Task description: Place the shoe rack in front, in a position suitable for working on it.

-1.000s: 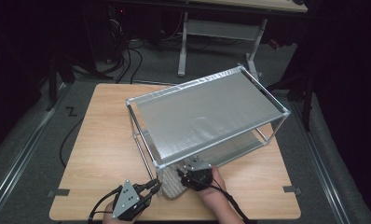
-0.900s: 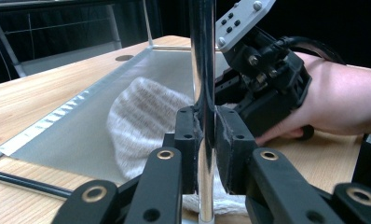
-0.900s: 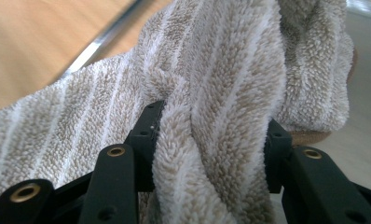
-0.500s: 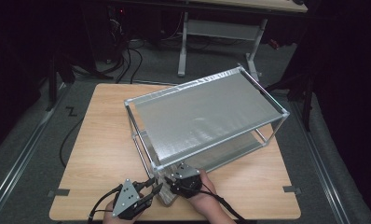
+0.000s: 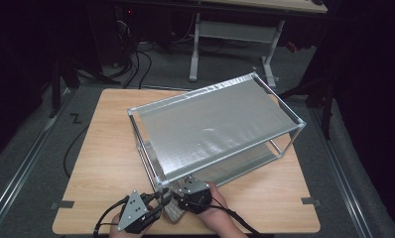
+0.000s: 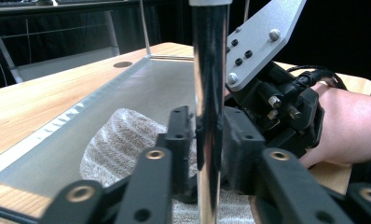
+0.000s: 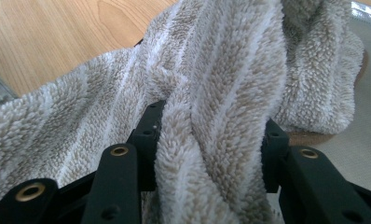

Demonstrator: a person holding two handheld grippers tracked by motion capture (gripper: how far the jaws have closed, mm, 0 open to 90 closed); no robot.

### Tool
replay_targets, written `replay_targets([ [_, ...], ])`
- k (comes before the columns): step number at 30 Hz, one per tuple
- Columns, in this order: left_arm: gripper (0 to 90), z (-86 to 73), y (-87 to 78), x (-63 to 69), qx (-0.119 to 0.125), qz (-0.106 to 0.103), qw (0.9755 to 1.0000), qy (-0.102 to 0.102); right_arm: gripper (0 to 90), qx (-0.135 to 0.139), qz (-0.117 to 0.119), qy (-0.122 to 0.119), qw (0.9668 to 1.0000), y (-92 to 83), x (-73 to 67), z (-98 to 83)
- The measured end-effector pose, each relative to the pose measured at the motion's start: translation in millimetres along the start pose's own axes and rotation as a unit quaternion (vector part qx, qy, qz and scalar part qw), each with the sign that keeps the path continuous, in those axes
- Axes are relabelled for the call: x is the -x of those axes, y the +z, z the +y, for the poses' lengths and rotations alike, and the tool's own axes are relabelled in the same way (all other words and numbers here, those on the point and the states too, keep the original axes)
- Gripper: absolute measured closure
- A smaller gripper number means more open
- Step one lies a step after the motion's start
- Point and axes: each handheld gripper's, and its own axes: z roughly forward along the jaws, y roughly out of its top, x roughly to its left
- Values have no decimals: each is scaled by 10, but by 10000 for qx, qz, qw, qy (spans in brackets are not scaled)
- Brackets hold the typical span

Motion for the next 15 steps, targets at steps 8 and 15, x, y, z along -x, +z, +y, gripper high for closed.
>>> replay_targets([
  [8,793,-3,-10,1,-7,-4,10000,-4,534,-101,34,61,9999,-5,46,-6],
  [15,793,-5,-12,4,0,9,10000,-6,529,-18,-48,45,10000,-5,95,-16],
])
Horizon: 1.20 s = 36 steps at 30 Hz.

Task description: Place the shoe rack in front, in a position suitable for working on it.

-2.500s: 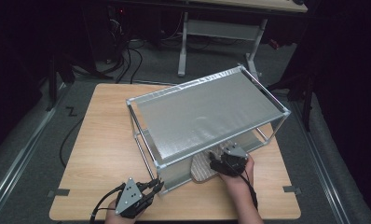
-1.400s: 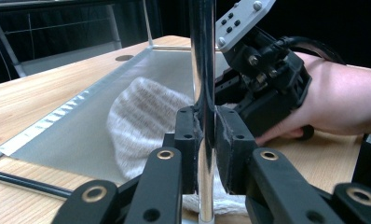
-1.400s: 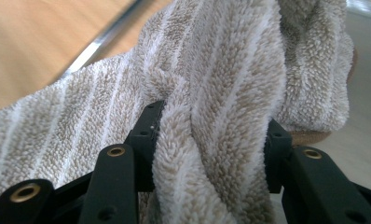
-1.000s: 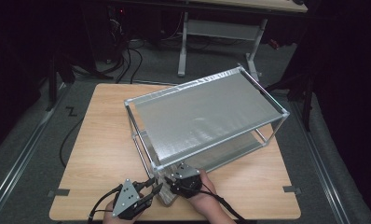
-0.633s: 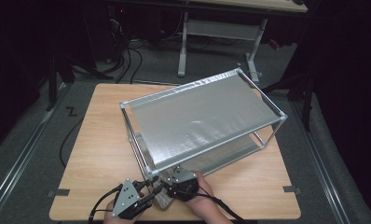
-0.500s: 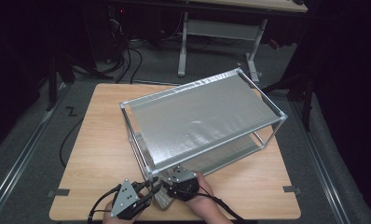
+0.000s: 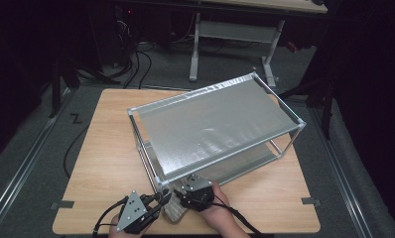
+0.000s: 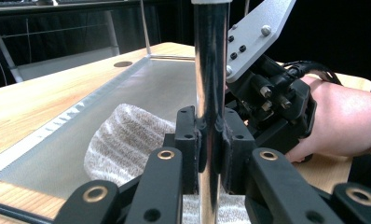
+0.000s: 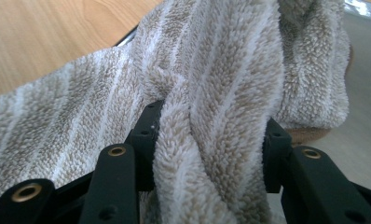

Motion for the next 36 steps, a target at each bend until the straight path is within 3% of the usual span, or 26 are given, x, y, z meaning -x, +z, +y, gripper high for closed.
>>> replay_targets([
  [2,793,0,-1,0,0,1,10000,6,529,-77,-69,128,9999,-20,35,-15],
  [4,792,0,-2,-2,-1,-7,10000,1,528,-43,-152,85,9998,-25,83,-27],
  [5,792,0,-1,-2,2,-7,10000,0,529,-136,-163,240,9995,-39,89,-34],
  [9,793,-2,0,-2,10,-18,10000,-27,528,-168,-326,301,9989,-66,198,-73],
  [12,792,-3,-1,-3,12,-21,10000,-24,528,-212,-450,494,9975,-95,258,-106],
  [13,793,-3,0,-3,13,-20,10000,-24,528,-164,-486,411,9978,-105,294,-114],
  [18,792,-5,0,-3,17,-27,10000,-30,525,-184,-680,482,9963,-144,405,-164],
  [19,792,-5,1,-5,21,-35,10000,-33,524,-223,-780,594,9949,-170,465,-196],
  [22,791,-6,1,-7,22,-44,10000,-26,523,-212,-882,559,9943,-188,528,-220],
  [26,787,-5,5,-15,-4,-77,10000,-15,515,-258,-1059,762,9911,-244,655,-280],
  [30,714,-9,20,-35,-70,-152,9998,-99,513,-286,-1154,980,9881,-292,746,-339],
  [36,656,-2,33,-52,-173,-178,9997,-81,514,-286,-1207,855,9886,-292,746,-339],
])
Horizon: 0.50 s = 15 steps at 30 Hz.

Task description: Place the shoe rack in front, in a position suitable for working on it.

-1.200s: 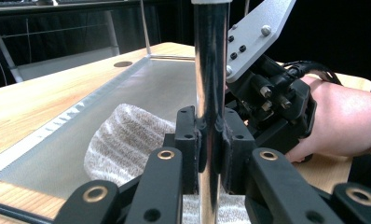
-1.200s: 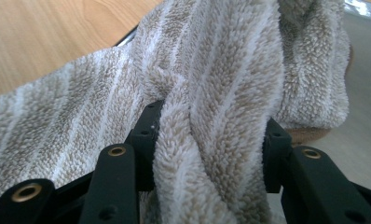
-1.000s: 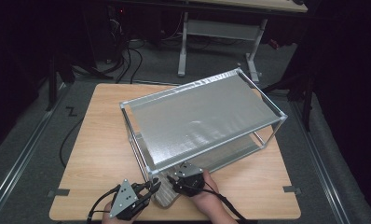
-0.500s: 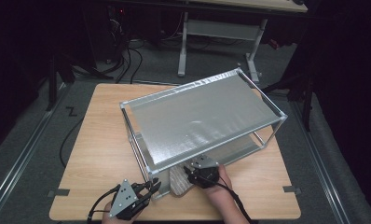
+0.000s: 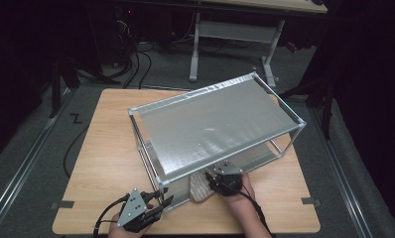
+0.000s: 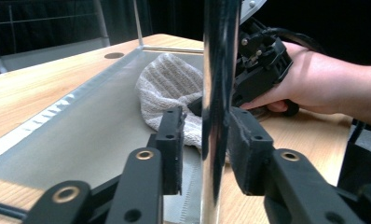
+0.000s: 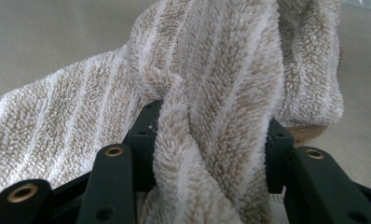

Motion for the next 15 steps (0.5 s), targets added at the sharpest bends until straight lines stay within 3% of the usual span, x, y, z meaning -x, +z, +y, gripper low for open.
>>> replay_targets([
  [6,613,7,-2,-54,-128,-225,9996,-124,514,8,-7,34,10000,3,-2,1],
  [12,647,-12,-25,-27,-115,-12,9999,123,514,0,18,18,10000,2,0,3],
  [15,661,-19,-26,-21,-96,-12,9998,193,515,1,20,32,10000,3,-3,4],
])
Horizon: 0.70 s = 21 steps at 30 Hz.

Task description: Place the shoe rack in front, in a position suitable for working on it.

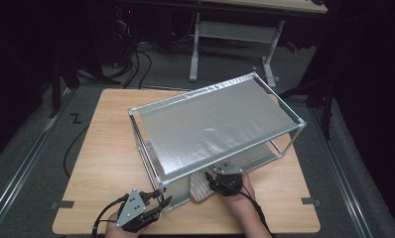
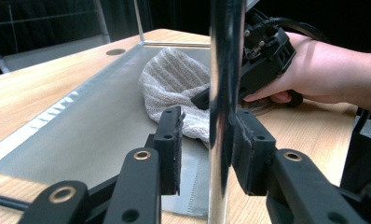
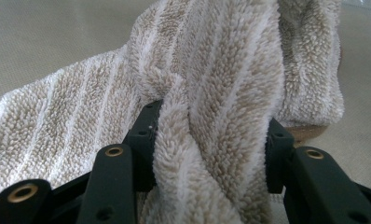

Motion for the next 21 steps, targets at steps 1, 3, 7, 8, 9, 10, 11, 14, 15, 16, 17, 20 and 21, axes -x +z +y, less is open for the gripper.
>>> replay_targets([
  [1,686,-11,-10,12,80,29,9999,76,515,2,-5,17,10000,2,-1,2],
  [3,694,-14,-14,18,92,43,9999,99,515,3,-3,18,10000,3,-1,2],
  [7,749,-11,-18,1,86,-122,9999,21,515,-3,6,-9,10000,3,6,4],
  [8,748,-9,-22,-15,96,-218,9997,-72,515,-4,6,-9,10000,3,7,3],
  [9,749,-9,-22,-15,96,-218,9997,-72,515,-4,6,-9,10000,3,7,3],
  [10,771,-10,-25,-16,95,-219,9997,-81,515,-3,7,-5,10000,3,8,3],
  [11,771,-10,-28,-17,84,-256,9996,-95,515,-3,7,-5,10000,3,8,3],
  [14,796,-11,-38,-19,89,-247,9996,-132,516,-4,6,1,10000,3,7,3],
  [15,796,-10,-40,-24,85,-255,9996,-122,516,-4,6,1,10000,3,7,3],
  [16,798,-12,-40,-20,91,-253,9995,-138,516,1,11,17,10000,3,4,4],
  [17,799,-14,-40,-17,100,-240,9995,-150,516,2,10,16,10000,3,5,3],
  [20,799,-19,-41,-9,118,-203,9996,-135,516,-10,13,53,10000,2,1,3],
  [21,799,-22,-41,-8,128,-198,9996,-140,516,1,11,22,10000,3,5,3],
])
